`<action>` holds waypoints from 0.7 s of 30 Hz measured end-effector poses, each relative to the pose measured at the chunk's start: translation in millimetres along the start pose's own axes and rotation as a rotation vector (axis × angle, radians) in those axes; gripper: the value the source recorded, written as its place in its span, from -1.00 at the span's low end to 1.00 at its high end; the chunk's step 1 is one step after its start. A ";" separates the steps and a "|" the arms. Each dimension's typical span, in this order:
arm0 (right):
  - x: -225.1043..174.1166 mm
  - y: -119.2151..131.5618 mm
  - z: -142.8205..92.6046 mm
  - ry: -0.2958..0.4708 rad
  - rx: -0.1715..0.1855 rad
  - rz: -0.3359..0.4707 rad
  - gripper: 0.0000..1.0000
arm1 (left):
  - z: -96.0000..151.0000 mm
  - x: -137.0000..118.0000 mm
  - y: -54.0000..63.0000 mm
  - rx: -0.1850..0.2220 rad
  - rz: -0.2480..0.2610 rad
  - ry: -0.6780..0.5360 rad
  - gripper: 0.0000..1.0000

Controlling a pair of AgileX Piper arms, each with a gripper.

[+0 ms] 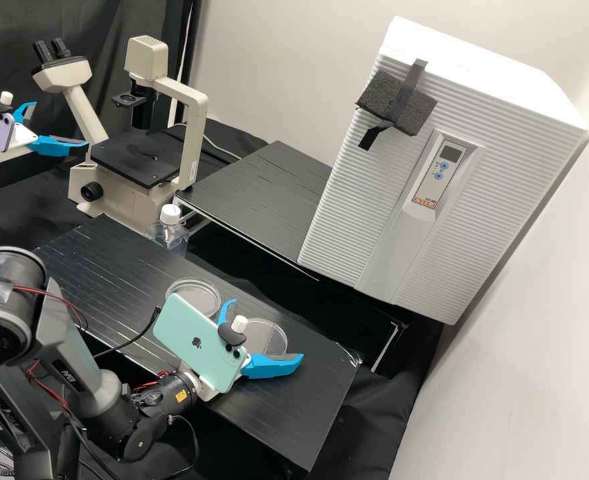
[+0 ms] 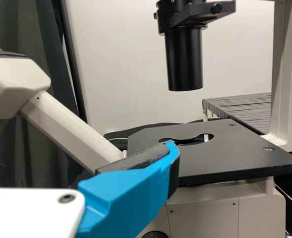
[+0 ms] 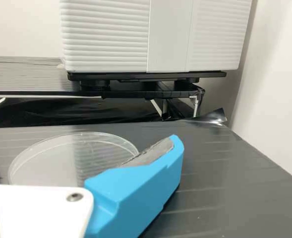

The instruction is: Close the petri dish lid.

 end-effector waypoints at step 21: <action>4.9 -2.2 1.0 -0.012 0.010 0.016 -1.00 | 0.0 0.0 0.0 0.000 0.000 0.000 1.00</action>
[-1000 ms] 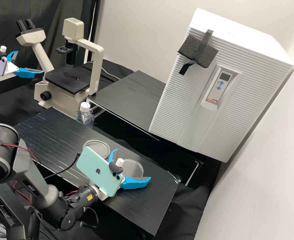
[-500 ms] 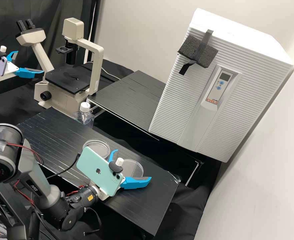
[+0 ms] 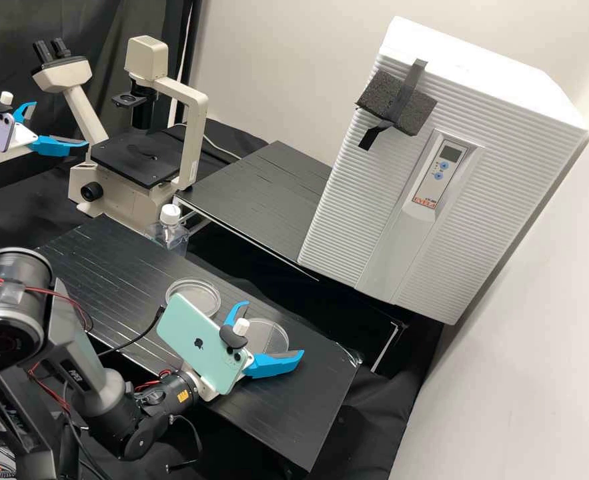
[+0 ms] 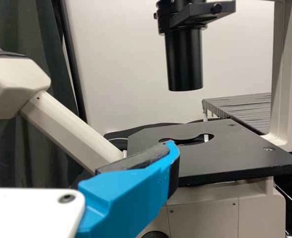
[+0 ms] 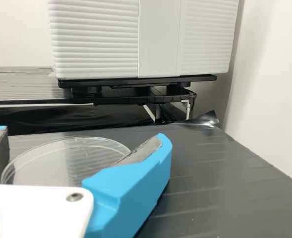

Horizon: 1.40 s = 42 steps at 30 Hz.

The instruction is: Close the petri dish lid.

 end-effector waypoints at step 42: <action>-27.4 -15.4 -72.6 0.374 -0.049 -0.146 -1.00 | 0.0 0.0 0.0 0.000 0.000 0.000 1.00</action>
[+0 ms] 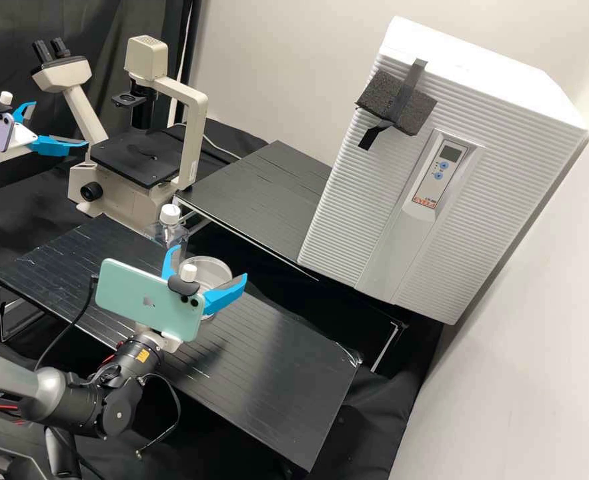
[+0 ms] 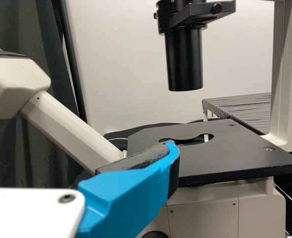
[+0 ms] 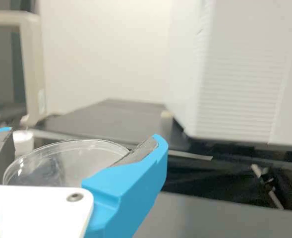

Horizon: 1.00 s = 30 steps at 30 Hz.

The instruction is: Close the petri dish lid.

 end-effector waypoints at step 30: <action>15.2 -20.8 6.5 -0.037 -0.017 -0.121 -1.00 | 0.0 0.0 0.0 0.000 0.000 0.000 1.00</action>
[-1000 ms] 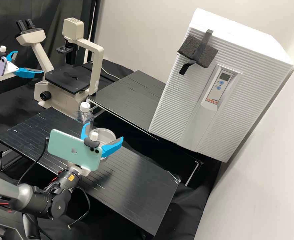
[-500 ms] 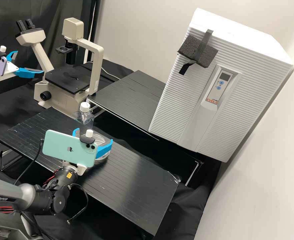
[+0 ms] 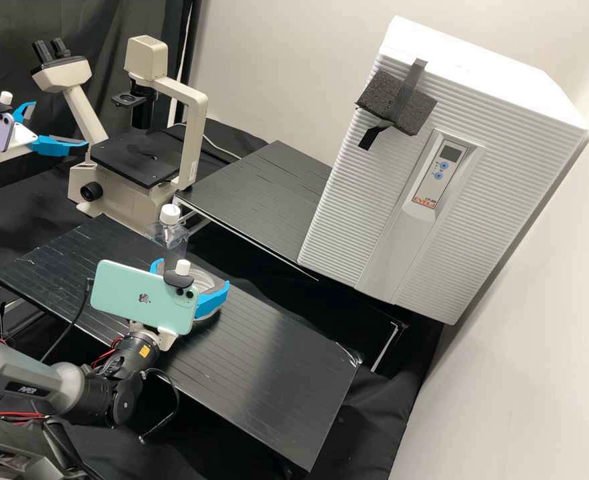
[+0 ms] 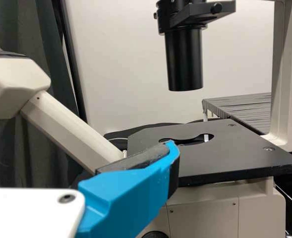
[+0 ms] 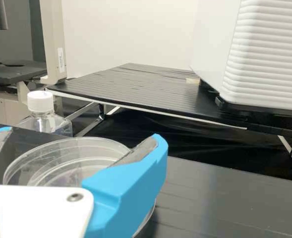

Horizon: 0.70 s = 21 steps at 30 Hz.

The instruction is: Close the petri dish lid.

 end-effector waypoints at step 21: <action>-7.4 5.7 6.7 -0.033 0.020 0.006 1.00 | 0.0 0.0 0.0 0.000 0.000 0.000 1.00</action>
